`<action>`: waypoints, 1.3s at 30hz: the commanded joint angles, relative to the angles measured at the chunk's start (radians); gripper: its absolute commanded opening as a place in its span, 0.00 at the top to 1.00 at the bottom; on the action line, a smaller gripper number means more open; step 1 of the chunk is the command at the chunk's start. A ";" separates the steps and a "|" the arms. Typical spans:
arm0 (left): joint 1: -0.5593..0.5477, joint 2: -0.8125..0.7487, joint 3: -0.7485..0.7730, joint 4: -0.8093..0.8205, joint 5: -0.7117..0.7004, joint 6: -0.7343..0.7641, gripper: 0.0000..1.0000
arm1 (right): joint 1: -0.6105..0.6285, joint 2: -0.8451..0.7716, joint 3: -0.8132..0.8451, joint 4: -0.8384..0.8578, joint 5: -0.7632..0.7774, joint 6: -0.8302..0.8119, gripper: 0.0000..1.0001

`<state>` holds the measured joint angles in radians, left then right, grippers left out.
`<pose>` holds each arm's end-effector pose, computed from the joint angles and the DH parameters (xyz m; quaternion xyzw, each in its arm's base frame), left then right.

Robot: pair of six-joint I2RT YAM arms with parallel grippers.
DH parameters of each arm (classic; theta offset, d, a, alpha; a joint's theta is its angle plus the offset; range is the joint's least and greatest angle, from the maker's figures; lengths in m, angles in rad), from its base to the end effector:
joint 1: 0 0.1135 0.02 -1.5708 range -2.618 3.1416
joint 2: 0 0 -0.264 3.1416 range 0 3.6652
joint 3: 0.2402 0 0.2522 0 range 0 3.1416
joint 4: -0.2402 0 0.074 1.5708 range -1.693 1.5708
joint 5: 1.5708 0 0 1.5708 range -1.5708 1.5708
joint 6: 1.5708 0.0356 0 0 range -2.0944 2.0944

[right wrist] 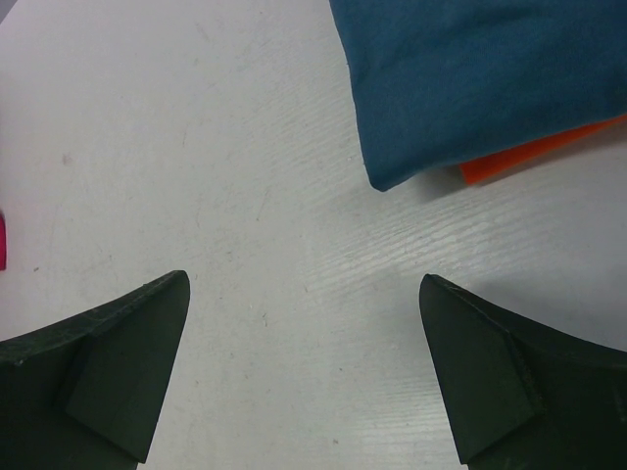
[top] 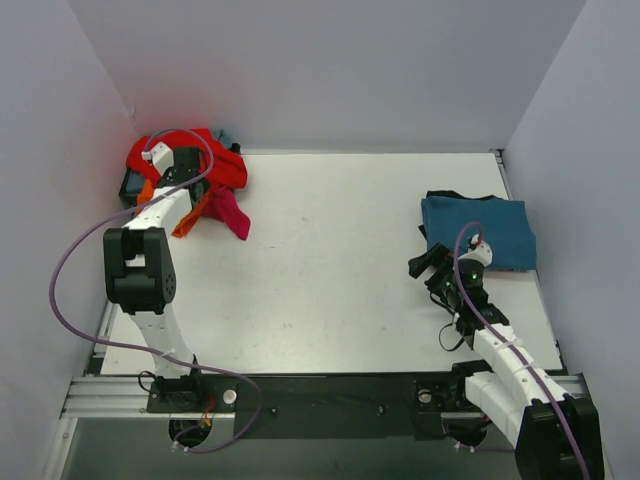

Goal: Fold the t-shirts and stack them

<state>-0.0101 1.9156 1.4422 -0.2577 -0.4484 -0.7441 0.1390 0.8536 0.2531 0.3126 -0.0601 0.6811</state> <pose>0.4337 0.0111 0.2329 -0.4040 0.7985 0.0424 0.4443 0.1854 0.0281 0.1924 0.1971 0.7764 0.2605 0.5389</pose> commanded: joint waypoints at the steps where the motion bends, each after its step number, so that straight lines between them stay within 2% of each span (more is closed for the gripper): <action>1: 0.006 0.010 0.078 -0.002 -0.090 0.037 0.46 | 0.008 0.009 0.011 0.057 0.005 0.008 0.03; 2: 0.006 0.011 0.087 -0.003 -0.113 0.040 0.50 | 0.008 0.009 0.012 0.056 0.006 0.008 0.03; 3: 0.006 0.013 0.092 -0.003 -0.116 0.049 0.60 | 0.010 0.010 0.017 0.049 0.005 0.005 0.03; 5: 0.035 0.014 0.104 0.011 -0.102 0.069 0.93 | 0.014 0.009 0.017 0.045 0.009 0.002 0.03; 6: 0.035 0.011 0.113 0.006 -0.093 0.071 1.00 | 0.016 0.009 0.017 0.048 0.011 0.003 0.03; 11: 0.027 -0.050 0.089 0.027 -0.085 0.075 1.00 | 0.017 0.024 0.020 0.051 0.005 0.009 0.03; 22: 0.019 -0.282 -0.028 0.210 -0.041 0.112 1.00 | 0.021 0.074 0.014 0.114 -0.030 -0.005 0.03; 28: -0.119 -0.317 0.044 0.326 0.017 0.189 1.00 | 0.031 0.123 0.014 0.174 -0.044 -0.021 0.04; 32: -0.243 -0.277 0.171 0.377 0.132 0.232 1.00 | 0.034 0.162 0.032 0.171 -0.052 -0.026 0.04; 34: -0.310 -0.236 0.280 0.367 0.252 0.224 1.00 | 0.036 0.171 0.038 0.171 -0.058 -0.028 0.04; 36: -0.362 -0.179 0.415 0.330 0.325 0.230 1.00 | 0.037 0.171 0.040 0.169 -0.061 -0.029 0.05; 38: -0.413 -0.121 0.604 0.226 0.374 0.256 1.00 | 0.037 0.159 0.038 0.168 -0.064 -0.032 0.05; 39: -0.433 -0.081 0.764 0.151 0.384 0.297 1.00 | 0.039 0.154 0.037 0.163 -0.064 -0.034 0.05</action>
<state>-0.3626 1.7668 1.8446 -0.0357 -0.2424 -0.5255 0.1699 1.0264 0.2546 0.4381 -0.1081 0.6643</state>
